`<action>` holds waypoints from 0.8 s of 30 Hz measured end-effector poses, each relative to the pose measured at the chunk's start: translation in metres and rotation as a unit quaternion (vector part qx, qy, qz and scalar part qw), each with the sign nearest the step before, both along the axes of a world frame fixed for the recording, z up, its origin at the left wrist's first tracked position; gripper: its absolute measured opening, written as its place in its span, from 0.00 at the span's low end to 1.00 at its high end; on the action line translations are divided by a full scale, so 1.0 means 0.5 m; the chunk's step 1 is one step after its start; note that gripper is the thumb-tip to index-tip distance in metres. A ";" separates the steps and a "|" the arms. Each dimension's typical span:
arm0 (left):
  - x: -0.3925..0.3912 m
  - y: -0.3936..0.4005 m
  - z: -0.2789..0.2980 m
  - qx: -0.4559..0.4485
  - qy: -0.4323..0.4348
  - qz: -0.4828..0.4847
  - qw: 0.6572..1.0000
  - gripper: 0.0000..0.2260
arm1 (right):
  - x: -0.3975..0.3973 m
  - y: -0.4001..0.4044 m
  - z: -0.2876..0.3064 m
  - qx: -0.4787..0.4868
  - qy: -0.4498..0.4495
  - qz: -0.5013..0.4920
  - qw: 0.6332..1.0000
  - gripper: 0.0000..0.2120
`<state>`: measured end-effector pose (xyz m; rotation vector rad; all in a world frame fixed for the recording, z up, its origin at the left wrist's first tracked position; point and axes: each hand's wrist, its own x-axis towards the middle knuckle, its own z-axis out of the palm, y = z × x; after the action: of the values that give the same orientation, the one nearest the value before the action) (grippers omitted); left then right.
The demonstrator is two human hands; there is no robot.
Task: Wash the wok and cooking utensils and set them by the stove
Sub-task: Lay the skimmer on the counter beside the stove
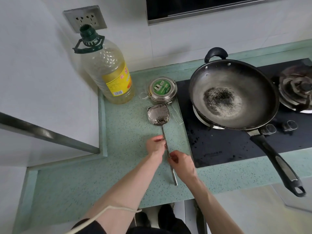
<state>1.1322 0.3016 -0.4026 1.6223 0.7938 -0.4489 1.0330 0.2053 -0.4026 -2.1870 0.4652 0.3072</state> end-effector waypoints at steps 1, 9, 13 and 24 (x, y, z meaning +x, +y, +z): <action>0.000 0.001 0.000 0.007 0.000 -0.008 1.000 0.15 | 0.000 0.002 -0.001 -0.012 -0.005 0.005 1.000 0.07; -0.022 0.045 0.037 0.061 -0.018 -0.156 0.986 0.13 | -0.004 0.010 0.019 -0.055 0.002 0.026 0.998 0.09; -0.049 0.103 0.065 0.143 -0.078 -0.227 0.960 0.12 | -0.014 0.009 0.058 -0.083 -0.024 0.017 0.996 0.15; -0.155 0.230 0.207 0.317 -0.313 -0.345 0.826 0.19 | -0.036 0.071 0.192 -0.214 -0.193 0.048 0.956 0.23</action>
<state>1.0549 0.4165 -0.2991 2.4939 -0.2222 -0.1006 1.0150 0.2407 -0.3064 -2.6159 0.2164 -0.1915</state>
